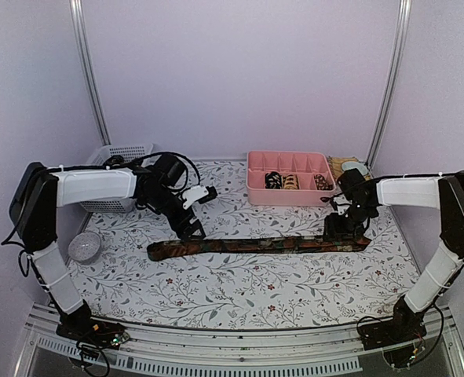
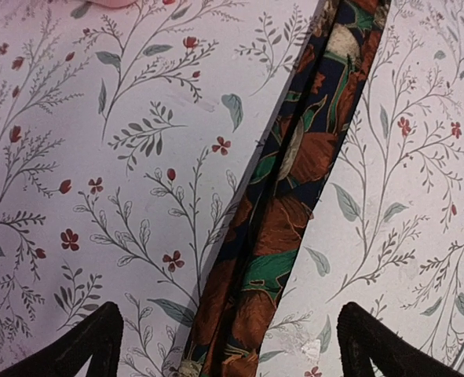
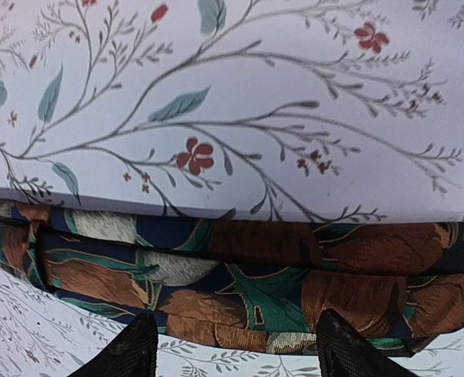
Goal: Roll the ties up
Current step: Move the tie to the center of the board.
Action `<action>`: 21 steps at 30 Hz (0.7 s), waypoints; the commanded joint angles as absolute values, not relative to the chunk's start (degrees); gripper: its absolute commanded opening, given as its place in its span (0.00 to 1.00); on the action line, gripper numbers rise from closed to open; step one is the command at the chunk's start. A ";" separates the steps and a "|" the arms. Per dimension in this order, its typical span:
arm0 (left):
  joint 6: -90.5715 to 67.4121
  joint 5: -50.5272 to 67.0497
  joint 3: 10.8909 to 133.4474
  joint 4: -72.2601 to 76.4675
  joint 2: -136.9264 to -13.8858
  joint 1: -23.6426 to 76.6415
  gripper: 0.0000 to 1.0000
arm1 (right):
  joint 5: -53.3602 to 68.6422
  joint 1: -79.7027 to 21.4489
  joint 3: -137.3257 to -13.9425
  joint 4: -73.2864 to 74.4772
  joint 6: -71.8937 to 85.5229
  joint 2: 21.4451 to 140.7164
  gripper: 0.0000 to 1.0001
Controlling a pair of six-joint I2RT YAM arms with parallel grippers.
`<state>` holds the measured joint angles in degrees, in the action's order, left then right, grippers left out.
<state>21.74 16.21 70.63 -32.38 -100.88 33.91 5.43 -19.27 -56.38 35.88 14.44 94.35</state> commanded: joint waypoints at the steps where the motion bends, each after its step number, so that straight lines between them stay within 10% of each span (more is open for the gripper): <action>1: 25.89 21.62 74.15 -36.24 -106.39 32.62 0.94 | 2.86 -19.19 -63.44 40.66 12.61 89.73 0.70; 21: 27.23 21.19 77.67 -38.51 -116.65 32.75 0.69 | 10.79 -33.24 -67.75 32.73 7.24 94.60 0.69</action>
